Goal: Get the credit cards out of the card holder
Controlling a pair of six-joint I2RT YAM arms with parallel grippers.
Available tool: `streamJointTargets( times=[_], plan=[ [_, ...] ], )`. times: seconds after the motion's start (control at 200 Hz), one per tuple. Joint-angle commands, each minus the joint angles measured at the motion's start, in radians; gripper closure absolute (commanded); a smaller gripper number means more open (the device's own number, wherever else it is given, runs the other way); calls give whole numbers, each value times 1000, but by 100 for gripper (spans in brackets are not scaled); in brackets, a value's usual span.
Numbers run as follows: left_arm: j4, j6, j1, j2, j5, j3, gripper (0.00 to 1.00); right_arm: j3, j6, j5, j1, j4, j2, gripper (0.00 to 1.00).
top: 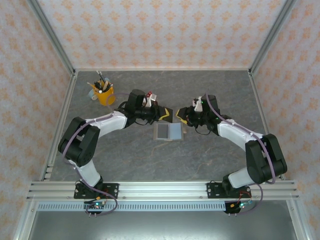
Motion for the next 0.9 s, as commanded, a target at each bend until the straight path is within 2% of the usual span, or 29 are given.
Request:
streamJointTargets(
  times=[0.0,0.1,0.225,0.38,0.465,0.731,0.896],
  plan=[
    [-405,207,9,-57,-188,101,100,65,-103,160,-2,-230,-27,48],
    [-683,300,9,-79,-410,193,100,78,-131,230,-3,-291,-40,34],
    [-898,338,7,-99,-659,290,100,75,-145,266,-3,-308,-51,23],
    [-1072,338,7,-54,-927,435,100,68,-153,290,-3,-311,-55,14],
    [-1089,307,2,-12,-1032,491,100,61,-156,288,-3,-302,-60,8],
    [-1030,193,-17,111,-1193,586,100,43,-159,262,-2,-290,-87,3],
    [-1033,165,-19,225,-1195,681,100,27,-138,250,-3,-277,-94,3]
  ],
)
